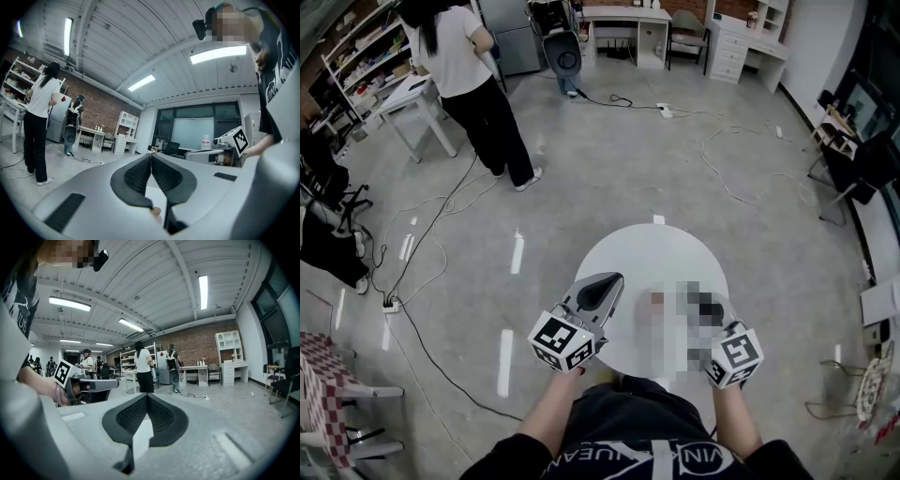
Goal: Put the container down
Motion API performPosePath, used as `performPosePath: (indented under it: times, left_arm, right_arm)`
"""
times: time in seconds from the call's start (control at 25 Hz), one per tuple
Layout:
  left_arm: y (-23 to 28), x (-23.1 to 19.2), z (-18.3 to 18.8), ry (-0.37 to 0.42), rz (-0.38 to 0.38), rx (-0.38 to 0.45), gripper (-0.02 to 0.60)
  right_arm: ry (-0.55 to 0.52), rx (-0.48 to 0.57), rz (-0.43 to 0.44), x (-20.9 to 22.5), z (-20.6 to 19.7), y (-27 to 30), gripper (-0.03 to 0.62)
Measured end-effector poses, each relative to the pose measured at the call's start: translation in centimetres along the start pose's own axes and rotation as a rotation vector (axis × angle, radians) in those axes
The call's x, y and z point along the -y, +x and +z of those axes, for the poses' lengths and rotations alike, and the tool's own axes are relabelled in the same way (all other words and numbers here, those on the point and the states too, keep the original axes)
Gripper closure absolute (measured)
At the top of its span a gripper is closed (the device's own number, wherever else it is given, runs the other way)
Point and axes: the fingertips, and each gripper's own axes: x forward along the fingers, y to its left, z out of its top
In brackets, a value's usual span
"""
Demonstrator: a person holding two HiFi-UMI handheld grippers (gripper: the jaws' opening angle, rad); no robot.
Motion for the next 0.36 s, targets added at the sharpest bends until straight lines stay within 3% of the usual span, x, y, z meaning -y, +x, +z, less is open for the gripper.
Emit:
performPosePath:
  times: [0.36]
  left_arm:
    - [-0.6, -0.41, -0.33, -0.004, 0.007, 0.0, 0.568]
  right_arm:
    - [0.004, -0.009, -0.016, -0.23, -0.55, -0.04, 0.588]
